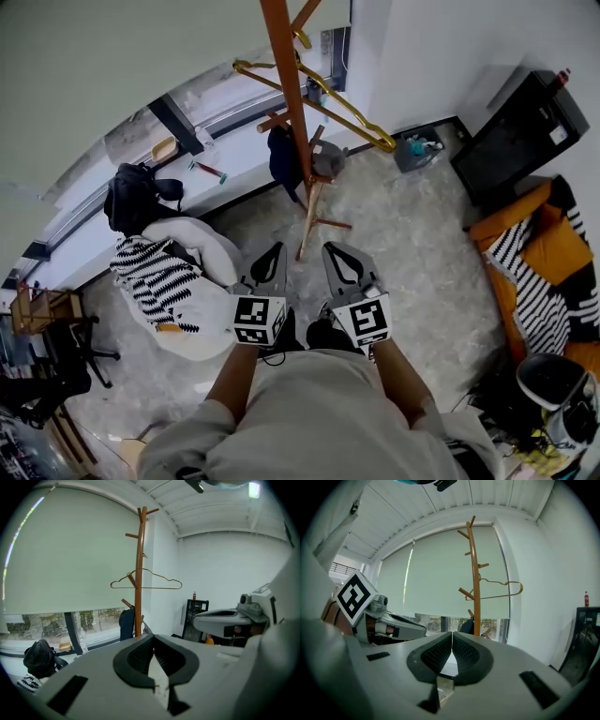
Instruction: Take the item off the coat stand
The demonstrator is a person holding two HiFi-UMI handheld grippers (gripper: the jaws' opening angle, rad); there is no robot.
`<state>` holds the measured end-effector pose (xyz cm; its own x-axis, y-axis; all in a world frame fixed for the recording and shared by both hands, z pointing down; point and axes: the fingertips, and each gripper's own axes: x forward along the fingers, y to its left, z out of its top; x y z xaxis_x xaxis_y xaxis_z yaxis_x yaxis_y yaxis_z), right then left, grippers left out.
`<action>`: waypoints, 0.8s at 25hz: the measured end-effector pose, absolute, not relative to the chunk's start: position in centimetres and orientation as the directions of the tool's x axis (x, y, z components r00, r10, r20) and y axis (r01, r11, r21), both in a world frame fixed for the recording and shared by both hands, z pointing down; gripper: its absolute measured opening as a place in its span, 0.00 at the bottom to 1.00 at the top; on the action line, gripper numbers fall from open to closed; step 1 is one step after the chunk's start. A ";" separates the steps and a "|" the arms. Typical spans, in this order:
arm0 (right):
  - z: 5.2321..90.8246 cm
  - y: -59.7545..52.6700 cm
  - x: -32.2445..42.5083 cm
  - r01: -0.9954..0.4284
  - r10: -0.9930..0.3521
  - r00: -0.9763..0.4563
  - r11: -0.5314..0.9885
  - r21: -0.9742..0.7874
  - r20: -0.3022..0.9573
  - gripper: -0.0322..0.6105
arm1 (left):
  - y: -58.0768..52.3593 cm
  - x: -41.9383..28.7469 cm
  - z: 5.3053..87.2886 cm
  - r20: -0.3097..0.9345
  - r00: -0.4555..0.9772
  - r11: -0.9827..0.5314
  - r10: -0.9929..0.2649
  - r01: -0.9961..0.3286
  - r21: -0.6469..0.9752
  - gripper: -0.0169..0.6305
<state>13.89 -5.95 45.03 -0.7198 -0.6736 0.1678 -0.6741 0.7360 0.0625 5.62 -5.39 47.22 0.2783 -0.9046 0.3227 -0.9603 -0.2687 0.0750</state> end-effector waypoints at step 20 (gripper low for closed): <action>48.3 -14.2 0.4 -0.780 -0.757 -0.569 0.621 0.081 0.323 0.06 | -14.2 -8.4 49.4 0.297 0.410 -0.378 -0.862 -0.912 0.162 0.04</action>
